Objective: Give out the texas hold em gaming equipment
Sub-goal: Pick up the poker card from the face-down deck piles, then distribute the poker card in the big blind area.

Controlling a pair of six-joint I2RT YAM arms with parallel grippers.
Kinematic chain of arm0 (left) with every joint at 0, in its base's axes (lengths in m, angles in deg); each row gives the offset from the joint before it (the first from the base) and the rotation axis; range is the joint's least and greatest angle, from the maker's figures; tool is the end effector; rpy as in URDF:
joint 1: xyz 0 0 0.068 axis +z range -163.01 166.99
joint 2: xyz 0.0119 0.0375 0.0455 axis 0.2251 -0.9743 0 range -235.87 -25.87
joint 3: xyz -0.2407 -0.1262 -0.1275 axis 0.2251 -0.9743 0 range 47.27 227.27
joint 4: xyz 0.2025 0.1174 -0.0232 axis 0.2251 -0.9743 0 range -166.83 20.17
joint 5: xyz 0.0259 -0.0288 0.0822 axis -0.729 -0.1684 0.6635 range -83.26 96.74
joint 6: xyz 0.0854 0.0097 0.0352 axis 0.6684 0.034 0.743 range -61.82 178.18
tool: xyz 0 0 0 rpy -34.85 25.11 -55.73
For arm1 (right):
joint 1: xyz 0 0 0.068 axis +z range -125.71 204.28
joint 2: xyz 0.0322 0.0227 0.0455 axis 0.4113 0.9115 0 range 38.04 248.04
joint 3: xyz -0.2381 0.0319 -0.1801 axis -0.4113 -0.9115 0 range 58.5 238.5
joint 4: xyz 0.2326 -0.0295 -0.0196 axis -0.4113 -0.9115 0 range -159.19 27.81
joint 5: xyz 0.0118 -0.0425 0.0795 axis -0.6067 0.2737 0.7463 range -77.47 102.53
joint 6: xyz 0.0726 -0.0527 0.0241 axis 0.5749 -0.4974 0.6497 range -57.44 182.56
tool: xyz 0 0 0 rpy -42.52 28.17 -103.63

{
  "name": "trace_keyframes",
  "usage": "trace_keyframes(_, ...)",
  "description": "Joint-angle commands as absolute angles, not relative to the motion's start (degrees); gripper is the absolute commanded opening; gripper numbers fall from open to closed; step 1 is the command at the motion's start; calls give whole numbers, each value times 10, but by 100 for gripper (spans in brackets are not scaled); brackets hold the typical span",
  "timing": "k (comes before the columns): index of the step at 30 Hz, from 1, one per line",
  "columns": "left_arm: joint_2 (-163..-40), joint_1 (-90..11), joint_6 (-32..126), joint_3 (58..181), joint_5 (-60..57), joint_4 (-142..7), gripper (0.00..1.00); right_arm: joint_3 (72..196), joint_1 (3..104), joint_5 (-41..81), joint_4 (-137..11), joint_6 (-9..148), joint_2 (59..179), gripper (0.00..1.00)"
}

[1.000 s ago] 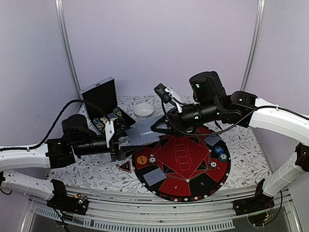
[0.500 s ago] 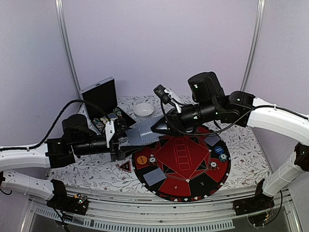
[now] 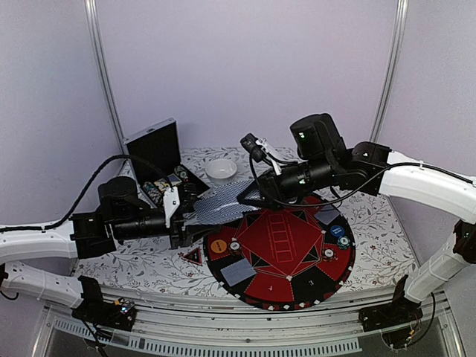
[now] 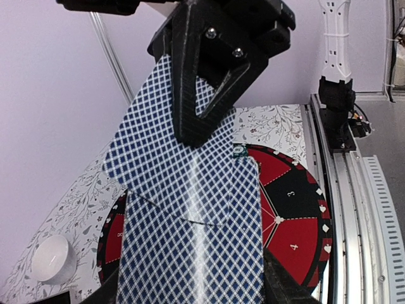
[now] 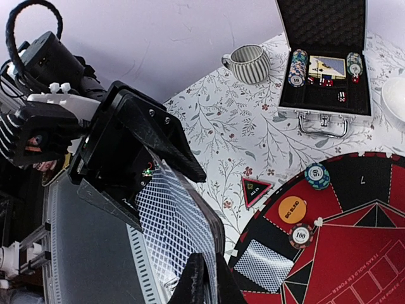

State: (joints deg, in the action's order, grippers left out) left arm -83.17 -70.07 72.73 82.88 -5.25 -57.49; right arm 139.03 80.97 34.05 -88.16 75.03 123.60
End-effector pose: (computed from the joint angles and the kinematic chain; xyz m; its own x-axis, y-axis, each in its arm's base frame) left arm 0.1156 -0.2103 0.3098 0.1487 0.2223 -0.9636 0.9247 0.3140 0.2152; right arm 0.1660 0.3083 0.3675 -0.4814 -0.3667 -0.7961 -0.8666 0.3354 0.3695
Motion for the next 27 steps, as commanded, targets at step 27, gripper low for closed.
trace_keyframes(27, -827, -697, 721, 839, -15, -562, 53, 1172, 673, 503, -873, 812, 1174, 2)
